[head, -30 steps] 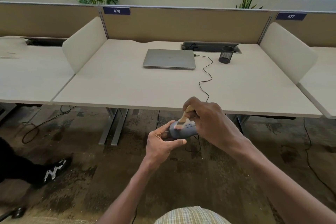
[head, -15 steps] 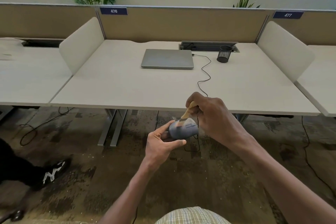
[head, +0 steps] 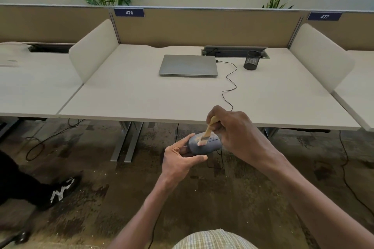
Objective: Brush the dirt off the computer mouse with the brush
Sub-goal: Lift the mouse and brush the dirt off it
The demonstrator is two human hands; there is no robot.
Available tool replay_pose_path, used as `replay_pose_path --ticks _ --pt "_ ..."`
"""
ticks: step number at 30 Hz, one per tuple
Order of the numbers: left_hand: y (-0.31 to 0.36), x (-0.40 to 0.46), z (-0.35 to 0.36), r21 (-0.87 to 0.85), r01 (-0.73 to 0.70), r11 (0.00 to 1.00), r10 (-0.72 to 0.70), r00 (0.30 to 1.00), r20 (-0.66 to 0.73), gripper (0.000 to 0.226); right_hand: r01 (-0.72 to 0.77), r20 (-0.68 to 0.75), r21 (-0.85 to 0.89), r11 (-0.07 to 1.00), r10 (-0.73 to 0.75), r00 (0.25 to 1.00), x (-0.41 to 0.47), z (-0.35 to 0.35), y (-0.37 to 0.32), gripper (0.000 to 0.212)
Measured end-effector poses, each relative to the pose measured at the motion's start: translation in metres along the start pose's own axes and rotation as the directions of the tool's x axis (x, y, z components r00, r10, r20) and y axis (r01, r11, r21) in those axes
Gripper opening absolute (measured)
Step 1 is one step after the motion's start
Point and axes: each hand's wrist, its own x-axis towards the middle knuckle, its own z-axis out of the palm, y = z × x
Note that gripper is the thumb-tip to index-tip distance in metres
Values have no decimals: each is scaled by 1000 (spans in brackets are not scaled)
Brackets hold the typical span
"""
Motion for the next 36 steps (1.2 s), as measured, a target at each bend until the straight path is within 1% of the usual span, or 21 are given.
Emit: replay_pose_path --ticks 3,7,10,12,14,16,19,22,23,25,27,28,31,34,36 --pt "-4 0 -2 18 -3 1000 3 1000 -3 82 20 19 -8 1000 -20 1000 7 8 -5 35" --pt "-4 1 -1 27 6 1000 -7 1000 4 83 -11 16 -35 999 12 1000 11 6 -7 38" --pt "-5 3 0 20 3 1000 -3 1000 11 83 24 80 -48 999 -20 997 8 4 -18 31" --pt "-4 1 2 28 -4 1000 4 1000 10 82 44 110 -98 994 -34 993 12 8 -21 30" --pt "-6 -1 3 37 -8 999 7 1000 13 82 46 107 -150 988 -30 994 20 12 -18 34" --pt "-6 -2 3 39 -6 999 6 1000 16 81 28 113 -154 988 -11 994 24 9 -17 34" --pt "-8 -1 2 68 -14 998 11 999 40 69 43 134 -107 993 -29 991 24 7 -23 28" --pt "-6 -2 2 115 -40 992 36 999 35 35 87 182 -119 989 -64 981 27 14 -29 18" --pt "-4 -3 3 122 -56 991 53 998 33 34 91 186 -132 987 -65 980 30 16 -29 17" --pt "-4 -3 3 113 -74 991 68 996 50 41 79 181 -166 983 -49 982 38 17 -25 18" --pt "-2 -5 2 88 -77 993 73 997 40 62 65 151 -197 978 -35 988 44 13 -22 18" --pt "0 -5 2 84 -75 994 73 997 32 63 61 138 -188 980 -35 990 45 11 -21 16" --pt "-2 -4 2 127 -78 989 75 997 29 37 94 157 -118 988 -75 985 43 11 -28 11" --pt "-1 -4 3 134 -74 988 70 997 33 35 104 188 -121 987 -80 979 40 16 -34 17" --pt "0 -5 4 125 -86 988 83 996 30 28 99 180 -149 984 -71 981 43 18 -31 20"
